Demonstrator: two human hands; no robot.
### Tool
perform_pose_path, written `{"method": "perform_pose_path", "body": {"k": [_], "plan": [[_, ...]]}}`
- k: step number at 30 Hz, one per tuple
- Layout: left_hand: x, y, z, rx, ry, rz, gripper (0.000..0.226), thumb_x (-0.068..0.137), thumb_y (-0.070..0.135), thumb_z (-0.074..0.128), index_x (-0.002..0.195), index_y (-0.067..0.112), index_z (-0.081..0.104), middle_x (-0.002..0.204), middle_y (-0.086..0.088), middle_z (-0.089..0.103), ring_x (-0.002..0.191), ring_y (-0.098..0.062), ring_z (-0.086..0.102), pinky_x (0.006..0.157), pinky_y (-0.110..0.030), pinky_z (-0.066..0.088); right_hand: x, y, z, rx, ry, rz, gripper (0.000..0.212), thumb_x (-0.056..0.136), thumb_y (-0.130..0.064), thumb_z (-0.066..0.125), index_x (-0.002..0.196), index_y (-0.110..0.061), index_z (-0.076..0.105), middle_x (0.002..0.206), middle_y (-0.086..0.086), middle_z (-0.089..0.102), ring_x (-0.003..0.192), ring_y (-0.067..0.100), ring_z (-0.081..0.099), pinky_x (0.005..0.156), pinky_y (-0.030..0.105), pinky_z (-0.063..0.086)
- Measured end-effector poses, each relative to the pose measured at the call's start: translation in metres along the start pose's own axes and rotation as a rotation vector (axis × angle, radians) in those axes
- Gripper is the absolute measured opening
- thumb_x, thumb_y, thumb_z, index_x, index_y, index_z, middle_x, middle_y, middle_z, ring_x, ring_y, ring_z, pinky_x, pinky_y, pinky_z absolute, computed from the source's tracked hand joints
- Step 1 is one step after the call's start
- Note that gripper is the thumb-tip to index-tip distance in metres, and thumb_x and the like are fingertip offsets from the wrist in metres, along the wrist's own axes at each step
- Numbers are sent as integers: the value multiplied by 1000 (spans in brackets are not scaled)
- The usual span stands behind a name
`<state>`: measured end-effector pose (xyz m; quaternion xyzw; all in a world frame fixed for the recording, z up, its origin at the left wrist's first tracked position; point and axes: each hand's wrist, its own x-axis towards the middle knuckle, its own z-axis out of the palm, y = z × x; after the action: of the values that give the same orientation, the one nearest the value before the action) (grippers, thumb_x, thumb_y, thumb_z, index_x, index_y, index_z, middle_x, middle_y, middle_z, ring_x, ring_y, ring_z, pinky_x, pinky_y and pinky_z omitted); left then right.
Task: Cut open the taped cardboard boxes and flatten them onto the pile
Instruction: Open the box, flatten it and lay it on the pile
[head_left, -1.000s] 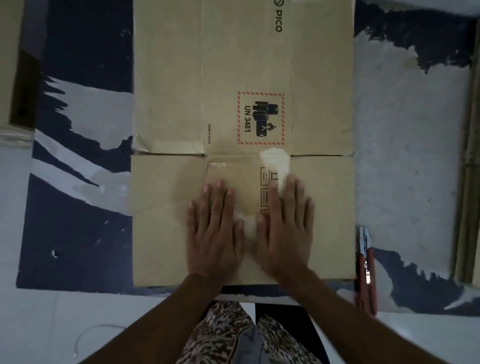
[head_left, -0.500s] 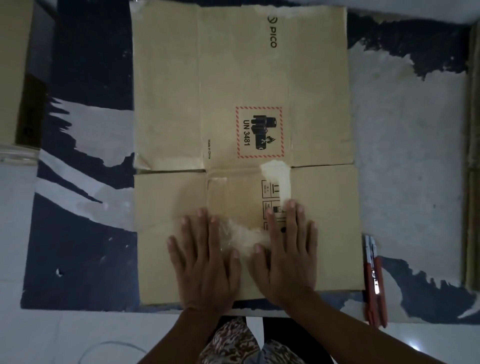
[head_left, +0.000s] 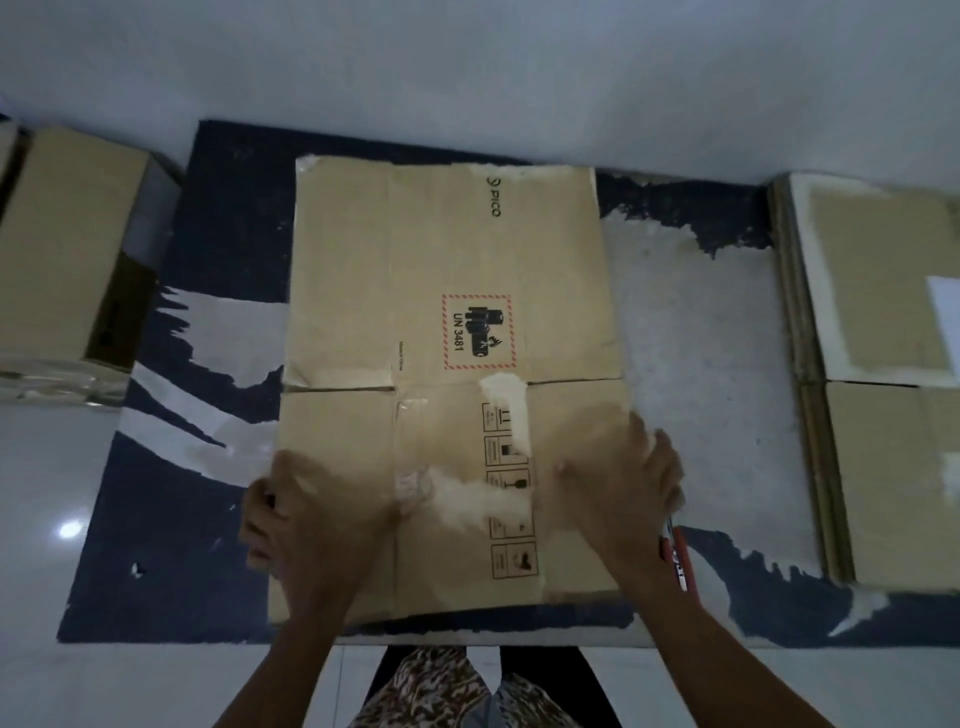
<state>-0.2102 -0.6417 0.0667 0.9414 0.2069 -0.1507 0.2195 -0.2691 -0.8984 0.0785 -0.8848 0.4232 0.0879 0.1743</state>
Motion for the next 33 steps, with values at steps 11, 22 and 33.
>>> {"method": "perform_pose_path", "body": {"k": [11, 22, 33], "plan": [[53, 5, -56, -419, -249, -12, 32, 84, 35, 77, 97, 7, 66, 93, -11, 69, 81, -29, 65, 78, -50, 57, 43, -11, -31, 426, -246, 218, 65, 75, -29, 84, 129, -8, 54, 127, 8, 60, 111, 26, 59, 93, 35, 52], [-4, 49, -92, -618, -20, 240, 12, 90, 18, 69, 94, 8, 65, 86, -4, 66, 79, -21, 61, 66, -34, 48, 19, -4, -104, 538, 64, -15, 20, 94, -15, 60, 111, -4, 62, 103, 4, 60, 93, 19, 55, 78, 24, 38], [-158, 140, -45, -728, -45, 350, 8, 83, 13, 73, 80, 8, 67, 77, -12, 68, 70, -29, 61, 62, -35, 47, 4, 174, -205, 743, 199, 33, 10, 87, -11, 60, 94, -6, 64, 87, 5, 67, 80, 23, 63, 67, 30, 48]]}}
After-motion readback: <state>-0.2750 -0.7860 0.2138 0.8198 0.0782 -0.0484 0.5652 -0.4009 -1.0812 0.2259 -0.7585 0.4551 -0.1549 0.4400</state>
